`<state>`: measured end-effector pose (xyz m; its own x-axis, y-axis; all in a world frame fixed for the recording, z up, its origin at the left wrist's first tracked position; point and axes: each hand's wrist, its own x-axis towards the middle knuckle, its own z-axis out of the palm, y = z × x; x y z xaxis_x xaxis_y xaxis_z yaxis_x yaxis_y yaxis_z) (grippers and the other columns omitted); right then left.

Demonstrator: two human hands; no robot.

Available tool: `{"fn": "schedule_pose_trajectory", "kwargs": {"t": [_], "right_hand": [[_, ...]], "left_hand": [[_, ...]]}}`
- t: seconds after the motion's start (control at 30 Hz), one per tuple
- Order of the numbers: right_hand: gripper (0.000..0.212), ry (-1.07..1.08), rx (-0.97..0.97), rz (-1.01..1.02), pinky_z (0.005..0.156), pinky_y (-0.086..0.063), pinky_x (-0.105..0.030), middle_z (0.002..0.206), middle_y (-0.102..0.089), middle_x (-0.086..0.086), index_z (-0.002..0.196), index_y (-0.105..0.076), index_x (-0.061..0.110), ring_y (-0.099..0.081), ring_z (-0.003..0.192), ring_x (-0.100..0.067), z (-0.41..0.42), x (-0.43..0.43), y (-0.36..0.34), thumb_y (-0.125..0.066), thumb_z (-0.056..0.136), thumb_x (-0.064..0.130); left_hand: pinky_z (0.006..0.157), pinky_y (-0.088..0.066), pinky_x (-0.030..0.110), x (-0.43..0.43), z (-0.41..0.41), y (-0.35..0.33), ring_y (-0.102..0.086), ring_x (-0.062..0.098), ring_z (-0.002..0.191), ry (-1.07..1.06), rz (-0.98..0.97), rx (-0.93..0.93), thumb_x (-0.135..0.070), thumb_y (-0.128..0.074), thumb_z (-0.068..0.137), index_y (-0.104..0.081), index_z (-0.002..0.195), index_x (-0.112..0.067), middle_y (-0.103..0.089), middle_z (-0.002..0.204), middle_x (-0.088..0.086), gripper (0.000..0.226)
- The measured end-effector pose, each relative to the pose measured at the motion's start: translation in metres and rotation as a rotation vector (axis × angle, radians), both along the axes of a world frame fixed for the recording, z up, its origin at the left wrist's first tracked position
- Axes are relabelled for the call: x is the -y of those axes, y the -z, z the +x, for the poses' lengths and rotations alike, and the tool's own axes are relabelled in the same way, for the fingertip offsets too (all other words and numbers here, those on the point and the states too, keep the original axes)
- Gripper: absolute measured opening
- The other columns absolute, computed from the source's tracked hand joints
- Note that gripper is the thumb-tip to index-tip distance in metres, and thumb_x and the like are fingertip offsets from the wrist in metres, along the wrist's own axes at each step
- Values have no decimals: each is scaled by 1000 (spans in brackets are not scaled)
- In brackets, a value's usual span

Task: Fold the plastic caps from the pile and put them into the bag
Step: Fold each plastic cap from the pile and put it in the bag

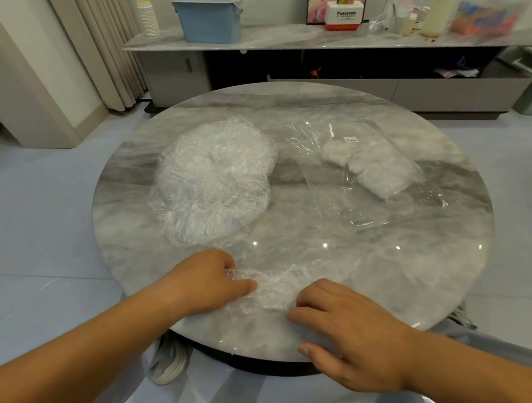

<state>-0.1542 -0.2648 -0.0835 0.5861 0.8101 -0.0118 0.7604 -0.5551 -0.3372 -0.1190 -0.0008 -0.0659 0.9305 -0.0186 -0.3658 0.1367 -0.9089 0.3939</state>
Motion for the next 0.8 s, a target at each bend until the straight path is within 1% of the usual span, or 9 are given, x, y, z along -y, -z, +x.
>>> {"fn": "schedule_pose_trajectory", "kwargs": {"t": [0.13, 0.2, 0.27, 0.37, 0.47, 0.53, 0.6, 0.7, 0.8], "right_hand": [[40, 82, -72, 102, 102, -38, -27, 117, -58, 17, 132, -59, 31, -50, 109, -2, 8, 0, -13, -45, 99, 51], [34, 128, -36, 226, 99, -43, -26, 115, -61, 15, 126, -64, 27, -54, 110, -3, 12, -4, -19, -50, 100, 44], [31, 152, 41, 274, 96, -45, -29, 114, -62, 12, 122, -67, 24, -55, 109, -7, 17, -11, -22, -52, 99, 39], [36, 107, 98, 141, 97, -41, -31, 121, -59, 11, 125, -65, 25, -51, 112, -10, 23, -23, -23, -48, 100, 45], [45, 33, 69, -21, 98, -38, -31, 132, -55, 7, 131, -61, 26, -47, 116, -13, 26, -29, -16, -41, 99, 52], [50, 10, 22, -77, 101, -37, -32, 140, -47, 6, 134, -58, 27, -44, 117, -13, 26, -30, -11, -36, 100, 56], [53, -11, -22, -94, 102, -35, -29, 145, -37, 6, 137, -54, 27, -42, 117, -12, 26, -27, -9, -32, 101, 58], [51, -36, -34, -105, 98, -33, -24, 140, -31, 6, 139, -50, 29, -40, 114, -10, 26, -25, -8, -32, 101, 58], [52, -49, -25, -124, 99, -35, -26, 134, -37, 7, 141, -47, 29, -41, 115, -12, 25, -26, -8, -33, 101, 58]], "left_hand": [[60, -43, 25, -4, 2, 0, -56, 9, 62, -7, -34, -14, -59, -75, 78, -64, 79, -17, -59, 68, -7, 43], [61, -44, 26, -5, 1, 1, -55, 10, 61, -5, -41, -1, -58, -76, 78, -62, 78, -18, -58, 68, -6, 42], [61, -44, 26, -5, 0, 2, -54, 9, 60, -7, -61, 20, -56, -77, 77, -59, 76, -19, -58, 66, -7, 40], [58, -43, 25, -4, -1, 3, -51, 5, 55, -12, -169, 47, -51, -79, 76, -58, 72, -20, -55, 62, -9, 38], [55, -40, 23, -1, 0, 5, -46, 4, 52, -9, -294, 90, -43, -81, 79, -58, 72, -14, -52, 60, -8, 37], [54, -40, 20, 0, 0, 4, -45, 2, 50, -20, -358, 115, -38, -81, 80, -57, 72, -16, -51, 59, -9, 34], [56, -46, 23, 0, 2, 3, -51, 4, 52, -60, -431, 106, -33, -82, 80, -59, 75, -14, -55, 60, -7, 30], [54, -55, 31, 1, 1, 1, -63, 16, 55, -214, -639, -25, -22, -83, 82, -58, 82, -8, -57, 62, 4, 29], [52, -55, 30, 2, -1, -2, -61, 18, 55, -352, -809, -165, -17, -80, 85, -57, 84, -7, -57, 64, 9, 26]]}}
